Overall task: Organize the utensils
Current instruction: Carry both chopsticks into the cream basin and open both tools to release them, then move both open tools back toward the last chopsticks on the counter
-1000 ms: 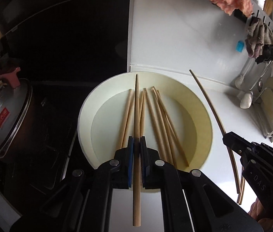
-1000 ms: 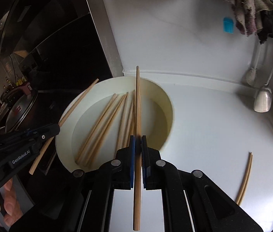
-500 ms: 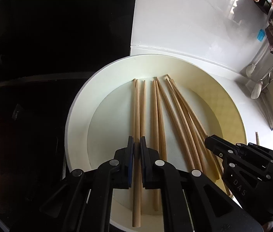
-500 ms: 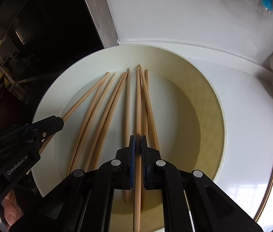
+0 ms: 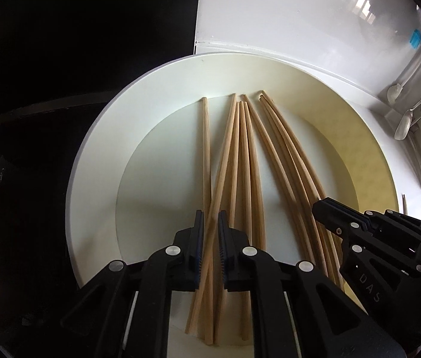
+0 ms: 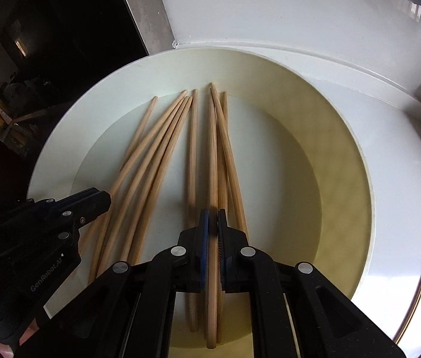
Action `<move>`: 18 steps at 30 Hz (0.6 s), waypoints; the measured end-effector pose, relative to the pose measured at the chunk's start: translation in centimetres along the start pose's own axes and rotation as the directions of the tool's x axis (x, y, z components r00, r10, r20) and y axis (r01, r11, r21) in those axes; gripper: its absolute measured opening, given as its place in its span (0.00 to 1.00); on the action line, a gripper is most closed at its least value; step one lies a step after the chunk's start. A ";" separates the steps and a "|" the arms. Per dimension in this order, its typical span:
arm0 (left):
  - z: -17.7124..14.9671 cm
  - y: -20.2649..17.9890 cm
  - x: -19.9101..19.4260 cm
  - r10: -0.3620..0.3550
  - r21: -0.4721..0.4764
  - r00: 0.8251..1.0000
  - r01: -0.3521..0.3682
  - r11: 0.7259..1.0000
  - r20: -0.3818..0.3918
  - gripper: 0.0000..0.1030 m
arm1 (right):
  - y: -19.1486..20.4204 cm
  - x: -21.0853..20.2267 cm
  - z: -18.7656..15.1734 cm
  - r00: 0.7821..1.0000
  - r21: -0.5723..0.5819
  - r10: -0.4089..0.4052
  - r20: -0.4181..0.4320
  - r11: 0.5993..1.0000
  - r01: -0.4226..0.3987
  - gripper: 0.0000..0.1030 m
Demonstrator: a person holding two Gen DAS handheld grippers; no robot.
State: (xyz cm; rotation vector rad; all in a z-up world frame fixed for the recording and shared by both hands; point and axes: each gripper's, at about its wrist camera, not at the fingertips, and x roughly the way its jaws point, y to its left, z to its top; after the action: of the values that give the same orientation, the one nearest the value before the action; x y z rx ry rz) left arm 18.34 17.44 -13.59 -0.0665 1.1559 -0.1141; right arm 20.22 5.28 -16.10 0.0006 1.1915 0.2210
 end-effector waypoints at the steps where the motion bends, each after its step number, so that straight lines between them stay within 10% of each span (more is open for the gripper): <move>1: 0.0 0.1 -0.2 0.000 -0.001 1.000 0.000 1.000 0.002 0.23 | 0.0 -0.2 0.0 1.000 0.000 0.002 0.003 1.000 -0.002 0.08; 8: -0.2 0.9 -2.6 0.019 -0.033 0.998 -0.017 0.999 0.061 0.62 | -0.5 -2.3 -0.3 0.999 0.011 -0.018 0.047 1.000 0.017 0.24; 18: -1.8 1.3 -6.1 0.034 -0.029 0.991 -0.031 0.999 0.127 0.74 | -1.4 -7.3 -3.9 0.993 0.044 -0.031 0.114 0.999 0.026 0.41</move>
State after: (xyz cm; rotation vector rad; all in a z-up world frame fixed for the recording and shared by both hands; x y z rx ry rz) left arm 14.35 19.49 -8.90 -0.0773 1.0310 -0.0644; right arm 14.35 2.18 -11.03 0.0328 1.0812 0.1680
